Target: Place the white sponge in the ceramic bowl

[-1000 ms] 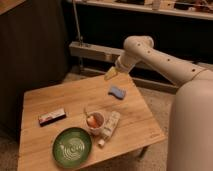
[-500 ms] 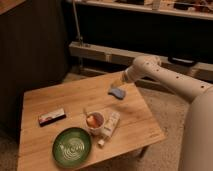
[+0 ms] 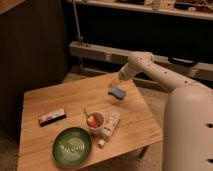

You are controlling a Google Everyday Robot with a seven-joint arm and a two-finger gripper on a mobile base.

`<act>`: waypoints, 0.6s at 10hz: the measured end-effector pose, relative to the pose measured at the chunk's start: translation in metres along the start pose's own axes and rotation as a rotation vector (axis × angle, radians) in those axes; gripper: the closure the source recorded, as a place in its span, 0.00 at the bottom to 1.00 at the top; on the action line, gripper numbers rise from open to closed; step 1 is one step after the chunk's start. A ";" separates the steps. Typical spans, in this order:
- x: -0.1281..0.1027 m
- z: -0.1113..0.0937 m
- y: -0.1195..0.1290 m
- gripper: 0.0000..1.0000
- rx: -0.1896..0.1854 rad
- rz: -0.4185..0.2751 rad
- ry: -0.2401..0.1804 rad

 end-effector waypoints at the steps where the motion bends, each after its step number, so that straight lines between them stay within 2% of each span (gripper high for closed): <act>1: 0.006 0.011 -0.001 0.20 0.006 -0.008 0.018; 3: 0.019 0.034 -0.003 0.20 0.013 -0.015 0.053; 6: 0.019 0.058 0.000 0.20 0.007 -0.031 0.089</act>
